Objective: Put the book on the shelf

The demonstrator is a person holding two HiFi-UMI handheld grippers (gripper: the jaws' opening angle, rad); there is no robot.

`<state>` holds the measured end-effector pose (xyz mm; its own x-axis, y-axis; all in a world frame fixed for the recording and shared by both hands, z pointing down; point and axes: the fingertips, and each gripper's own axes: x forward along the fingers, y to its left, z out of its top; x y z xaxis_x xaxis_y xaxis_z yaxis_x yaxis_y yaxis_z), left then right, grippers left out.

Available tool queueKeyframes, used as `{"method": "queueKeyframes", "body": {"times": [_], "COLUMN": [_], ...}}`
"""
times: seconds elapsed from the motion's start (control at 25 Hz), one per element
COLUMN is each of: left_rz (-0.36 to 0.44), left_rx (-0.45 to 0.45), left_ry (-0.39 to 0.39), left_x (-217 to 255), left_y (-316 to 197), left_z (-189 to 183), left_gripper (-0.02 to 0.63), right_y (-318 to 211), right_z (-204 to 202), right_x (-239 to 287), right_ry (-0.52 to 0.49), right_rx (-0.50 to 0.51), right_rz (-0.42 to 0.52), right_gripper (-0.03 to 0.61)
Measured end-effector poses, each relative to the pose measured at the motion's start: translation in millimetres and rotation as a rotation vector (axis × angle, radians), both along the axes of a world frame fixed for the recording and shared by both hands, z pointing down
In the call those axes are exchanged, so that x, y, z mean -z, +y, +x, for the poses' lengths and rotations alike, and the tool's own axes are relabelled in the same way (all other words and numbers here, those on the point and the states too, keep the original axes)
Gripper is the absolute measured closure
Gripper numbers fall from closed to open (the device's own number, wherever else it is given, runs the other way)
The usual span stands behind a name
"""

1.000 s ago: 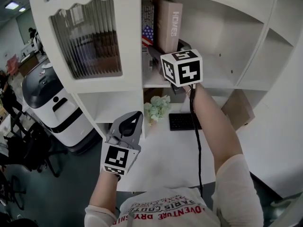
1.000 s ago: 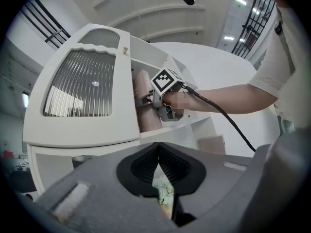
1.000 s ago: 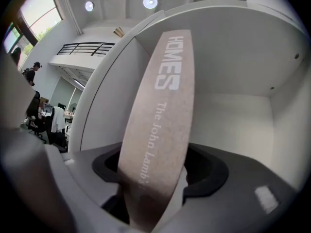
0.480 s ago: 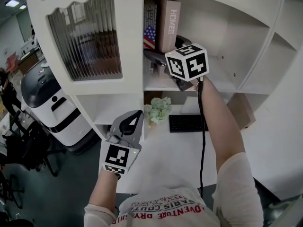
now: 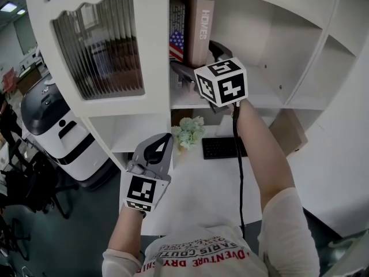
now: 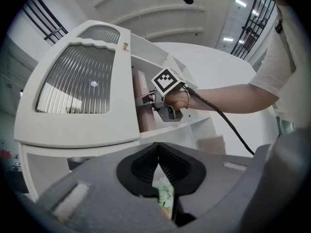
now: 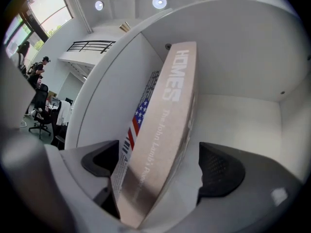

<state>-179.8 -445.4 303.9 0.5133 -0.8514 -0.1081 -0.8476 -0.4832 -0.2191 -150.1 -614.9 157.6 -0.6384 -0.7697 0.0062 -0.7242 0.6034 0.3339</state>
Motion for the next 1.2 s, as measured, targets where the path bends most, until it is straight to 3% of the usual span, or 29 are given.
{"method": "queueKeyframes", "body": {"times": [0.32,0.44,0.68,0.76,1.2], "left_rz": [-0.006,-0.005,-0.005,-0.005,-0.026], "left_rx": [-0.024,-0.027,-0.002,0.004,0.022], "left_ry": [0.003,0.011,0.030,0.035,0.051], "left_x": [-3,-3,-3,-2,-9], "left_y": [25,35,54,60,79], "left_z": [-1,-5,-21,-24,-25], "left_gripper": [0.608,0.608,0.608,0.609,0.608], "right_y": [60,91,143,157,215], "right_z": [29,41,70,78,98], "right_x": [-7,-10,-25,-37,-128], "right_ry": [-0.072,-0.111,-0.174,-0.178,-0.175], "right_rx": [-0.059,-0.071,-0.148,-0.164,-0.093], "right_rz": [0.011,0.019,0.091,0.100,0.066], "right_gripper": [0.111,0.218,0.513,0.572,0.578]}}
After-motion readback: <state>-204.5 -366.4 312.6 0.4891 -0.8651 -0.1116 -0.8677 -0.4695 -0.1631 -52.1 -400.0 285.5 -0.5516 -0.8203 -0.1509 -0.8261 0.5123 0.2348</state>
